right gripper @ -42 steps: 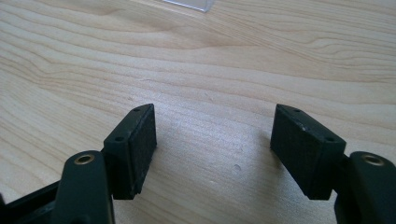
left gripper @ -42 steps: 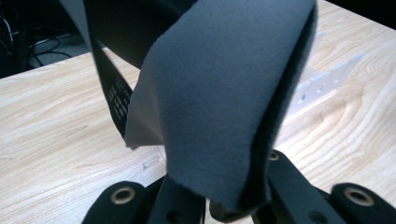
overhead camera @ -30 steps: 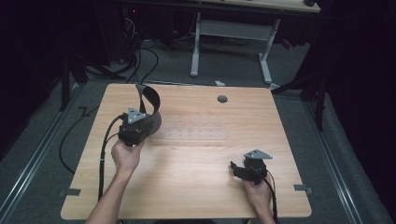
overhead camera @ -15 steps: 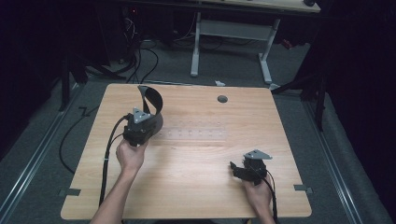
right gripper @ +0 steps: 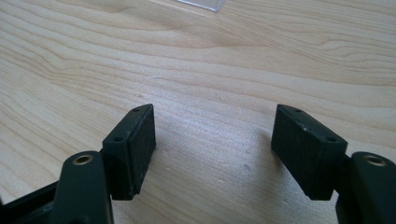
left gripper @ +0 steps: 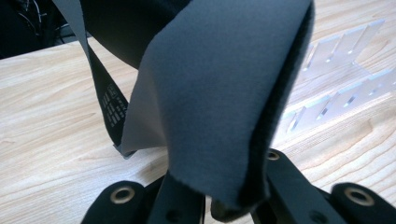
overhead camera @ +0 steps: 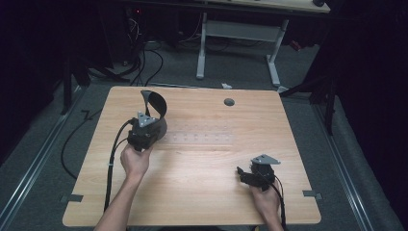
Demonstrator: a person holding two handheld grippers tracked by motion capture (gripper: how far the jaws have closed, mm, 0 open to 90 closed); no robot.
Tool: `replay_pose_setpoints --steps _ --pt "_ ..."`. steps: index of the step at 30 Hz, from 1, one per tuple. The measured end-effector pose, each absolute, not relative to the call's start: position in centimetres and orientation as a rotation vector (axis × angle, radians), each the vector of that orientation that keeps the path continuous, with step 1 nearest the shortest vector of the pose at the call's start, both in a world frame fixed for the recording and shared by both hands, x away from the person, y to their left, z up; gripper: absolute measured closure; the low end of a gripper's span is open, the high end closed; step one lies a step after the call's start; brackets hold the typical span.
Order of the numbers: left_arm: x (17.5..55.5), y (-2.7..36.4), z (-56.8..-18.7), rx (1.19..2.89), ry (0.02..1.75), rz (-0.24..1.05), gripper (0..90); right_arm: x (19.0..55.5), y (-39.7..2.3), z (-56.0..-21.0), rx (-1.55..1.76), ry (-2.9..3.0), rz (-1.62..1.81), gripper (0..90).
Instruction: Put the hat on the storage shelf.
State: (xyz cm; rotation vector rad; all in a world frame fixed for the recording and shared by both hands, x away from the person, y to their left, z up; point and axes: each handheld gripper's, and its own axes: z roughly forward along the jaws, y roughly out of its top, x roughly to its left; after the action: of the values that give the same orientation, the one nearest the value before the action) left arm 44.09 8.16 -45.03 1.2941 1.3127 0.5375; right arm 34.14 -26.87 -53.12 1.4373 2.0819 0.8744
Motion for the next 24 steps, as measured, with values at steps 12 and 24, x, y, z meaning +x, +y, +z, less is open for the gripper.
replay_pose_setpoints --steps 12,24 --pt "44.3 7.8 -46.9 1.314 1.312 0.508 85.6 34.1 -26.8 -53.1 1.435 2.085 0.872 30.5" --pt "43.7 8.1 -46.9 1.313 1.289 0.494 50.0 34.1 -26.8 -53.1 1.434 2.085 0.872 30.5"
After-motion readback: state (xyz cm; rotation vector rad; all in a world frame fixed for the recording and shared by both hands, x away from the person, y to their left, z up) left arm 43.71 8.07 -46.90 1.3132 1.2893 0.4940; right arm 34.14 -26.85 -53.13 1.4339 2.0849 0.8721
